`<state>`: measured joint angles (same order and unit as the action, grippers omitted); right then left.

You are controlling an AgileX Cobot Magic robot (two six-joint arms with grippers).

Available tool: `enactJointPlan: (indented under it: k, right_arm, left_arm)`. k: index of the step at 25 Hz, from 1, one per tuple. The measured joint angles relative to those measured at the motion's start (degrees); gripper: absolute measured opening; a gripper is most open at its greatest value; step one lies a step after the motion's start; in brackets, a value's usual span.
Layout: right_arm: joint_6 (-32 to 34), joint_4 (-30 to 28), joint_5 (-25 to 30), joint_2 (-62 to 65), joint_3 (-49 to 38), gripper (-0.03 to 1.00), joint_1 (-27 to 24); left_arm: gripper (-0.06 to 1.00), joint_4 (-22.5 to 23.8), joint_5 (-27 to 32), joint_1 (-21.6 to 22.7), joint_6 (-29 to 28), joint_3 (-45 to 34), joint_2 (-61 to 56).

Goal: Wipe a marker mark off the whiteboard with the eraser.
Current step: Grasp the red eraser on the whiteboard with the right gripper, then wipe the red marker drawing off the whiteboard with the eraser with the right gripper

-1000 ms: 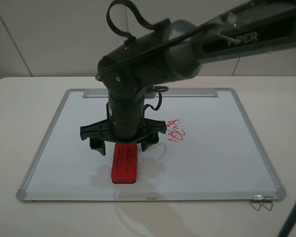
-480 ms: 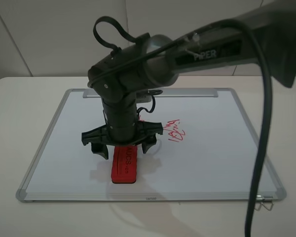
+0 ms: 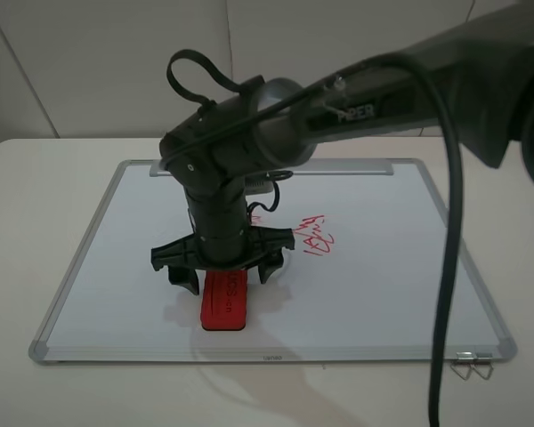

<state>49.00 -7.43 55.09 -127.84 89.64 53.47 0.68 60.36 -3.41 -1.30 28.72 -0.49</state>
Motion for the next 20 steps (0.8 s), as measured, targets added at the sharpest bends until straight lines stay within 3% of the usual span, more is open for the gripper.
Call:
enactJointPlan:
  k: [6, 10, 20]
  right_arm:
    - [0.05, -0.05, 0.32, 0.00, 0.09, 0.70, 0.00]
    - [0.05, 0.01, 0.47, 0.00, 0.17, 0.49, 0.00]
    - [0.05, 0.01, 0.59, 0.00, 0.17, 0.49, 0.00]
  left_arm:
    - [0.77, 0.00, 0.00, 0.00, 0.00, 0.00, 0.00]
    - [0.77, 0.00, 0.00, 0.00, 0.00, 0.00, 0.00]
    - [0.77, 0.00, 0.00, 0.00, 0.00, 0.00, 0.00]
